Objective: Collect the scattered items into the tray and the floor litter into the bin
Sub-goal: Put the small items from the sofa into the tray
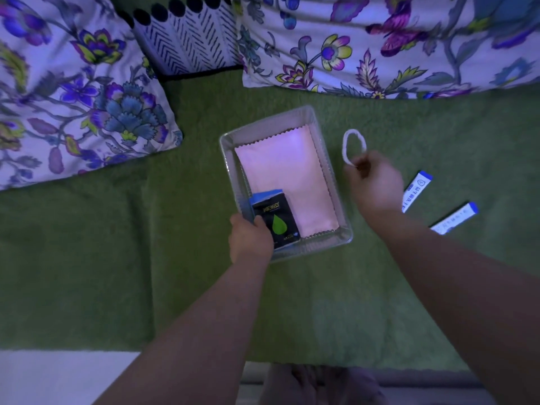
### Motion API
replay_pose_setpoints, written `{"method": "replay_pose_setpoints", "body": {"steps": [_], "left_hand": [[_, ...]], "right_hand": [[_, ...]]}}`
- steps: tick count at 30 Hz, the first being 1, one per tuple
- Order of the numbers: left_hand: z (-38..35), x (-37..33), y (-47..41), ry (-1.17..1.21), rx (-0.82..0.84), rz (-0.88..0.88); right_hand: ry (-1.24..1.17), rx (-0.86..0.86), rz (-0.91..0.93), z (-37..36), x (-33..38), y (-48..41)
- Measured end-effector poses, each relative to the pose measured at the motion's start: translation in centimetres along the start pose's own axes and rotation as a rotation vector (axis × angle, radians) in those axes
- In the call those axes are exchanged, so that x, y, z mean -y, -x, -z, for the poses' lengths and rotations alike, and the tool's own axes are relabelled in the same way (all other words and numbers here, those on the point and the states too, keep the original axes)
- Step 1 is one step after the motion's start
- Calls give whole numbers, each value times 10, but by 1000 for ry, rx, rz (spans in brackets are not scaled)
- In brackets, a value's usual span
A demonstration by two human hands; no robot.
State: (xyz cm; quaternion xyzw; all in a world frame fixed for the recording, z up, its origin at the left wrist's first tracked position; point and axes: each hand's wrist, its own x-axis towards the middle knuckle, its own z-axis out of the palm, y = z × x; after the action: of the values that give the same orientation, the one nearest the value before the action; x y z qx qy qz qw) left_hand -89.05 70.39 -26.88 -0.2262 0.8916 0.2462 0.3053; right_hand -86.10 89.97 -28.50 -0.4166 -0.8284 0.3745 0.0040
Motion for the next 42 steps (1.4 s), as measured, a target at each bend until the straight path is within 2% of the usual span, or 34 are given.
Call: {"method": "replay_pose_setpoints", "body": {"steps": [2, 6, 10, 16, 27, 31, 36, 42], "left_hand": [[0, 0, 4, 17, 19, 15], [6, -3, 8, -6, 65, 17], [17, 0, 6, -101, 117, -10], [20, 10, 3, -180, 185, -31], [16, 15, 12, -280, 200, -70], [4, 11, 20, -309, 181, -59], [-20, 2, 41, -305, 159, -70], [-47, -16, 59, -294, 150, -116]], "right_hand": [[-16, 14, 93, 3, 7, 14], [106, 161, 229, -2, 14, 39], [170, 271, 172, -11, 8, 57], [198, 300, 148, -8, -2, 73], [82, 64, -45, 8, -28, 83], [46, -23, -226, 22, -49, 76], [77, 58, -430, 51, -80, 61], [58, 161, -476, 66, -98, 28]]}}
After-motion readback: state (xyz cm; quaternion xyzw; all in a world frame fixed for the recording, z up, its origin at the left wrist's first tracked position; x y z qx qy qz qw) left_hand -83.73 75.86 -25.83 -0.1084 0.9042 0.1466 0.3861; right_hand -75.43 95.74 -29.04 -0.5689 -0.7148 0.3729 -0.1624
